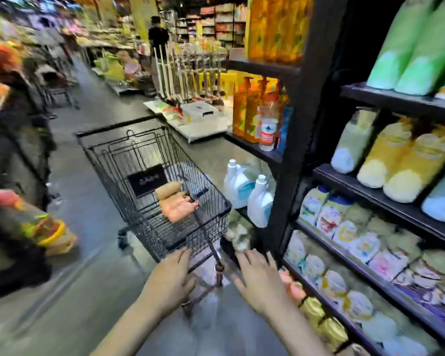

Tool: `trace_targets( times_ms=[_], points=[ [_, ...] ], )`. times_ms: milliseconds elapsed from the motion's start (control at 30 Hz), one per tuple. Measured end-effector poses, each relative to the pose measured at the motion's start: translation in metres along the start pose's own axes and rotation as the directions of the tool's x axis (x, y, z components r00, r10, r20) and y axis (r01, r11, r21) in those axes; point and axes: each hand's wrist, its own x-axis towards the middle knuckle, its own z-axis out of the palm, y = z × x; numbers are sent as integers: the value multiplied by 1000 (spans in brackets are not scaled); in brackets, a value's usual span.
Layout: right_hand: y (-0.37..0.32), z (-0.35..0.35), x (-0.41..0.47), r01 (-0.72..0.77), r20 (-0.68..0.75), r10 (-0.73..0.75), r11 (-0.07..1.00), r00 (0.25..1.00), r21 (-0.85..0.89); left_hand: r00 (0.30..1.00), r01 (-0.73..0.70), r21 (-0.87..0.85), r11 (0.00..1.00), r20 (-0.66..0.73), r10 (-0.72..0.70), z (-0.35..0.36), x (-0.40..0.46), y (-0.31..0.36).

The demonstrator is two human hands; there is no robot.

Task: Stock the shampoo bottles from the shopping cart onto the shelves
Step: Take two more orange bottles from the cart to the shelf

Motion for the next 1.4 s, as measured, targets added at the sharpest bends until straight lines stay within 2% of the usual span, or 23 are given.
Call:
trace_targets(
  times_ms=[67, 133, 267, 367, 467, 633, 800, 933, 1033, 1067, 1167, 1300, 1400],
  points=[
    [-28, 16, 23, 38, 78, -41, 998, 996, 42, 998, 42, -4, 999, 49, -42, 4, 8, -32],
    [-49, 31, 48, 86, 74, -88, 996, 993, 34, 996, 57, -3, 998, 69, -57, 7, 21, -60],
    [-73, 70, 109, 97, 175, -100, 995, 979, 27, 984, 115, 42, 992, 132, -120, 13, 66, -111],
    [-87, 85, 165, 157, 323, -152, 988, 934, 11, 971, 150, 55, 987, 181, -157, 12, 112, -148],
    [-98, 96, 220, 186, 380, -190, 981, 905, 49, 957, 168, 66, 984, 228, -179, 2, 161, -182],
    [-107, 114, 302, 136, 450, -145, 989, 881, 52, 950, 179, 53, 982, 249, -187, -10, 241, -233],
    [-114, 158, 373, -16, 568, -39, 996, 822, 91, 926, 135, 38, 990, 351, -140, 3, 326, -291],
    [-128, 199, 424, -252, 658, 87, 954, 748, 161, 881, 77, 33, 996, 466, -83, 23, 406, -346],
    [-141, 226, 464, -451, 695, 187, 865, 695, 218, 819, 22, 40, 999, 572, -41, 39, 465, -383],
    [-146, 234, 478, -516, 724, 216, 828, 655, 220, 799, 16, 41, 999, 600, -38, 48, 482, -397],
    [-161, 263, 520, -715, 785, 282, 644, 552, 271, 755, 14, 32, 999, 655, -31, 80, 530, -431],
    [-169, 316, 552, -836, 839, 334, 499, 429, 229, 706, 45, 53, 998, 705, -69, 118, 577, -455],
    [-166, 353, 571, -879, 854, 348, 418, 387, 228, 686, 56, 40, 998, 724, -67, 155, 608, -468]
  ],
)
